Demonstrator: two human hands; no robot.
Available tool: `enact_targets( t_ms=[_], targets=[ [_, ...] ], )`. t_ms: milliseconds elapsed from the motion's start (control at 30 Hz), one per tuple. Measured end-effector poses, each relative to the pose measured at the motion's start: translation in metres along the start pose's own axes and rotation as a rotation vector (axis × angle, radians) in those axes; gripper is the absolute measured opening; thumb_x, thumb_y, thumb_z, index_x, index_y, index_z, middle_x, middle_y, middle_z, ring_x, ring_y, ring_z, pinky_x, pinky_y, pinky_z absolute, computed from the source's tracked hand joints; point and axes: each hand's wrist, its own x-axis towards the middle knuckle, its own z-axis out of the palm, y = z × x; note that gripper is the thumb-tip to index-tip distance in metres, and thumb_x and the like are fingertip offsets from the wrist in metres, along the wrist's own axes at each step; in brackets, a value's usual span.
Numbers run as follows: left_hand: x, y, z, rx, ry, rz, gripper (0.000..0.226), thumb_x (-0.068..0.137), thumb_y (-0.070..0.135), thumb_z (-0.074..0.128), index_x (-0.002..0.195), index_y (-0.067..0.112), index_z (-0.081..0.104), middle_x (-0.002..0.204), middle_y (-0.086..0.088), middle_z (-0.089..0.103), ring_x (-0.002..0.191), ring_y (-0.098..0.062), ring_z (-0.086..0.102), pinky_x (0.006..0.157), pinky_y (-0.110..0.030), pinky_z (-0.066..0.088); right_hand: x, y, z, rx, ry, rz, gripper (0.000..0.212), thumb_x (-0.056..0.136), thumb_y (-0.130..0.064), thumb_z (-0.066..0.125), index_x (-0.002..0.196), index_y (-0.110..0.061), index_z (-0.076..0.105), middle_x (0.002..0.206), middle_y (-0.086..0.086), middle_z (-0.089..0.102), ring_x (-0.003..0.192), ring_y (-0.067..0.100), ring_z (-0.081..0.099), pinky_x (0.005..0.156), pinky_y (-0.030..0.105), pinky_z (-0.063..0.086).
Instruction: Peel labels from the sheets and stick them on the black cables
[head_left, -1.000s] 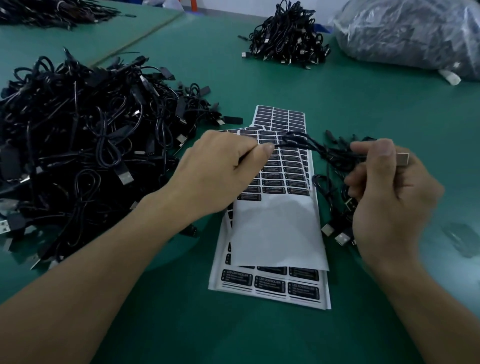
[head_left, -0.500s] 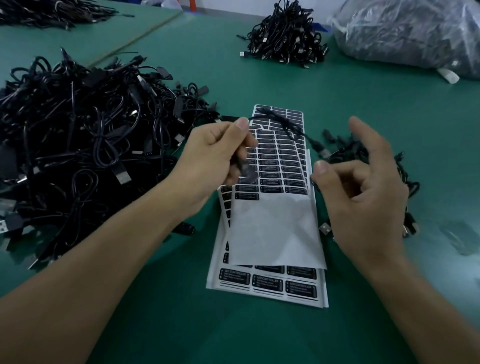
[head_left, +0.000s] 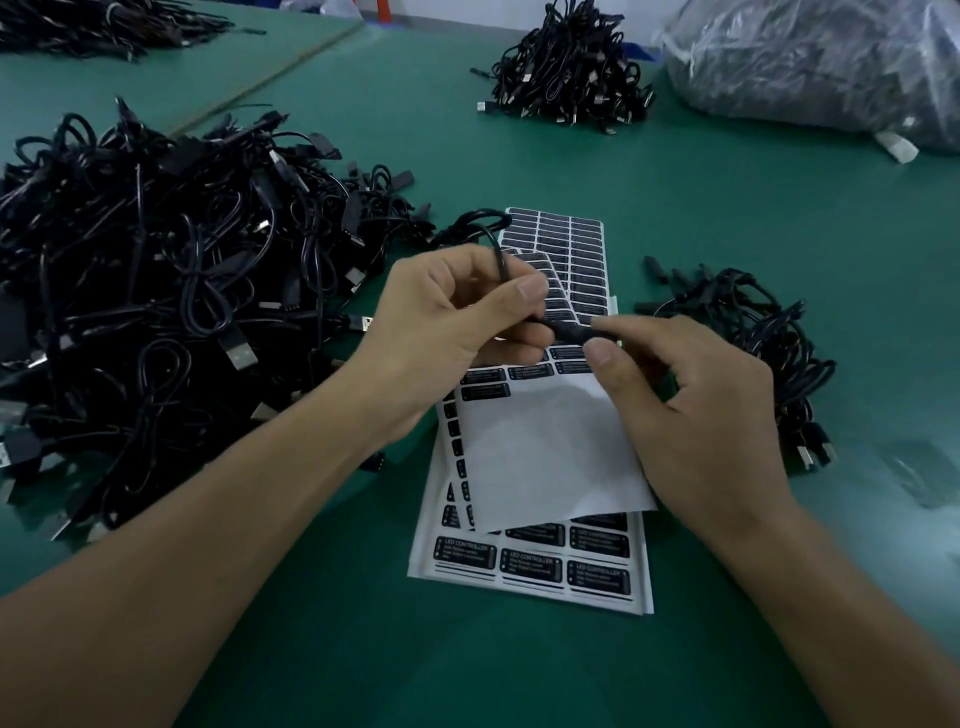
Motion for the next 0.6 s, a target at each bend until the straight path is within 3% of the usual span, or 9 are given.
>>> enact_targets(
  t_ms=[133, 200, 267, 333, 400, 467, 533, 600],
  targets=[
    [-0.002, 0.003, 0.0, 0.069, -0.011, -0.01, 0.014, 0.081, 0.021, 0.074, 0.087, 0.01, 0.07, 0.073, -0.003, 0.072, 0.062, -0.015, 0.071, 0.057, -0.022, 0.057, -0.001, 0.0, 0.0, 0.034, 0.006, -0.013, 0.011, 0.093, -0.025, 0.067, 0.099, -0.019, 0.074, 0.083, -0.022, 0.061, 0.08, 0.014, 0.061, 0.073, 0.032, 0.051],
    [-0.003, 0.001, -0.001, 0.293, 0.11, 0.029, 0.019, 0.083, 0.026, 0.08, 0.086, 0.013, 0.067, 0.068, 0.0, 0.069, 0.057, -0.009, 0.065, 0.053, -0.02, 0.053, -0.001, 0.002, 0.0, 0.026, 0.012, -0.036, 0.004, 0.092, -0.019, 0.071, 0.095, -0.018, 0.074, 0.081, -0.024, 0.06, 0.078, 0.015, 0.061, 0.072, 0.034, 0.051],
    [-0.005, -0.002, -0.003, 0.619, 0.291, 0.177, 0.036, 0.079, 0.039, 0.084, 0.081, 0.021, 0.053, 0.066, 0.006, 0.054, 0.056, -0.004, 0.048, 0.054, -0.018, 0.044, -0.002, 0.003, 0.001, -0.003, 0.015, -0.062, 0.005, 0.091, -0.017, 0.073, 0.094, -0.017, 0.076, 0.08, -0.018, 0.062, 0.077, 0.017, 0.061, 0.071, 0.038, 0.052],
    [-0.009, 0.001, -0.002, 0.79, 0.382, 0.374, 0.045, 0.078, 0.047, 0.081, 0.079, 0.026, 0.041, 0.068, 0.01, 0.042, 0.06, -0.005, 0.037, 0.056, -0.024, 0.04, -0.002, 0.004, 0.001, -0.038, 0.021, -0.101, 0.008, 0.089, -0.015, 0.075, 0.096, -0.015, 0.078, 0.083, -0.012, 0.066, 0.078, 0.019, 0.061, 0.072, 0.041, 0.053],
    [-0.011, 0.006, 0.001, 0.944, 0.304, 0.597, 0.031, 0.085, 0.044, 0.073, 0.079, 0.022, 0.052, 0.07, 0.009, 0.053, 0.065, -0.01, 0.045, 0.062, -0.032, 0.042, 0.0, 0.004, 0.0, -0.052, 0.036, -0.175, 0.011, 0.087, -0.015, 0.076, 0.097, -0.012, 0.079, 0.086, -0.005, 0.071, 0.079, 0.02, 0.062, 0.073, 0.04, 0.052],
    [-0.012, 0.008, 0.004, 1.173, 0.12, 0.729, 0.025, 0.095, 0.039, 0.06, 0.084, 0.018, 0.068, 0.079, 0.006, 0.067, 0.076, -0.017, 0.055, 0.075, -0.036, 0.041, 0.001, 0.002, 0.0, -0.054, 0.069, -0.272, 0.01, 0.087, -0.016, 0.075, 0.093, -0.009, 0.079, 0.083, 0.001, 0.073, 0.076, 0.021, 0.061, 0.071, 0.033, 0.05],
    [-0.013, 0.009, 0.006, 1.313, -0.092, 0.685, 0.041, 0.103, 0.04, 0.039, 0.093, 0.019, 0.074, 0.088, 0.007, 0.072, 0.084, -0.019, 0.06, 0.083, -0.038, 0.038, 0.002, 0.002, -0.001, -0.042, 0.096, -0.328, 0.01, 0.088, -0.016, 0.075, 0.091, -0.007, 0.079, 0.08, 0.002, 0.072, 0.075, 0.021, 0.062, 0.07, 0.03, 0.048],
    [-0.013, 0.01, 0.004, 1.37, -0.241, 0.552, 0.054, 0.105, 0.044, 0.023, 0.093, 0.022, 0.071, 0.087, 0.01, 0.07, 0.083, -0.018, 0.059, 0.085, -0.038, 0.036, 0.003, 0.004, -0.002, -0.045, 0.114, -0.333, 0.01, 0.087, -0.015, 0.077, 0.093, -0.007, 0.079, 0.082, 0.001, 0.074, 0.077, 0.023, 0.065, 0.072, 0.034, 0.05]
  ],
)
